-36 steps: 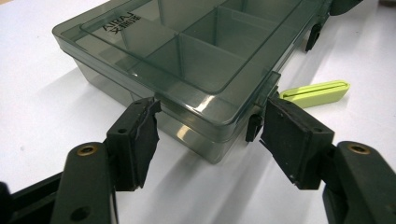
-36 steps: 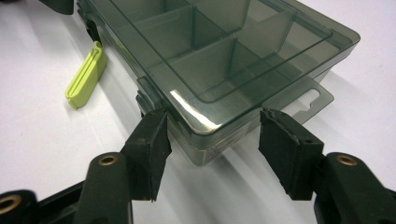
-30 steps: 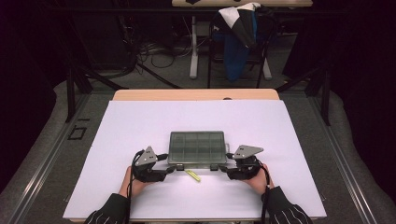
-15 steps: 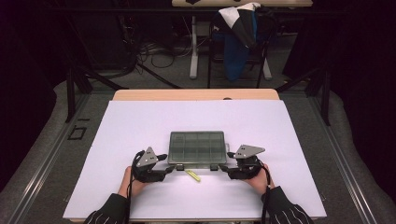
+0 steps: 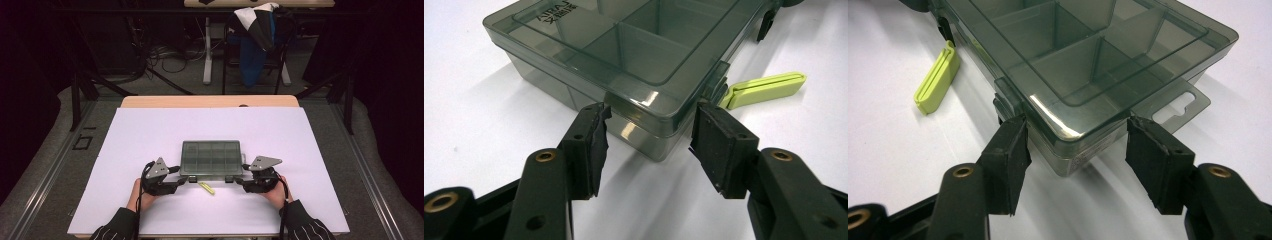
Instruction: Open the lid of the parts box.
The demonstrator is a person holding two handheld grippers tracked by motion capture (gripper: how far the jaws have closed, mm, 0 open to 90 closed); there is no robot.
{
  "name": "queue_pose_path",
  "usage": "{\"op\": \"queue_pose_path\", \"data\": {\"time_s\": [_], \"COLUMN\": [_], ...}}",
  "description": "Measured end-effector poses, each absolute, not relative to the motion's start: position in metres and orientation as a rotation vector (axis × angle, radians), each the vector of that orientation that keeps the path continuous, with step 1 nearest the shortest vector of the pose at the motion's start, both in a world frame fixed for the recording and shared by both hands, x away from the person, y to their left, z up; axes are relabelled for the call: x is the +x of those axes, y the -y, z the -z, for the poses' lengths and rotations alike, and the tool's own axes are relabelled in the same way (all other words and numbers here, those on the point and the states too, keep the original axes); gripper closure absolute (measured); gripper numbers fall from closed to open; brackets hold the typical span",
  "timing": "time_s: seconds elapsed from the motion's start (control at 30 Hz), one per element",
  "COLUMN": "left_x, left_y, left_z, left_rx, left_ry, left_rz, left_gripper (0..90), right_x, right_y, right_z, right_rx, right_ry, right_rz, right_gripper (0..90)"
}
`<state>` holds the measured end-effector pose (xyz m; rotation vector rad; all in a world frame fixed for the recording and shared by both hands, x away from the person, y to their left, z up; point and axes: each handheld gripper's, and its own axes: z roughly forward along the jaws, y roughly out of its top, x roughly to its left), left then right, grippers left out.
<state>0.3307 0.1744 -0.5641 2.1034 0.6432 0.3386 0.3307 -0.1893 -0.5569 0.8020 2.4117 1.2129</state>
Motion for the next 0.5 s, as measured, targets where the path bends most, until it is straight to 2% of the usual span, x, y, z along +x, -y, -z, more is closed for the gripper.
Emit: {"op": "queue_pose_path", "data": {"time_s": [0.1, 0.13, 0.2, 0.5], "left_x": [0.3306, 0.3305, 0.3298, 0.3295], "left_y": [-0.1735, -0.1723, -0.1699, -0.1712], "left_z": [0.5640, 0.5642, 0.5643, 0.5644], "left_rx": [2.111, 2.117, 2.134, 2.116], "left_ry": [-0.642, -0.640, -0.639, -0.650], "left_rz": [-0.345, -0.346, -0.366, -0.358], "left_gripper": [47.4, 43.4, 42.6, 46.5], "right_x": [0.3308, 0.3309, 0.3308, 0.3307], "right_y": [0.1889, 0.1887, 0.1884, 0.1886], "right_z": [0.5569, 0.5571, 0.5571, 0.5574], "right_rx": [0.802, 0.800, 0.799, 0.810], "right_ry": [-2.413, -2.415, -2.412, -2.413], "right_rz": [-1.208, -1.208, -1.204, -1.212], "right_gripper": [41.1, 41.0, 40.9, 41.4]}}
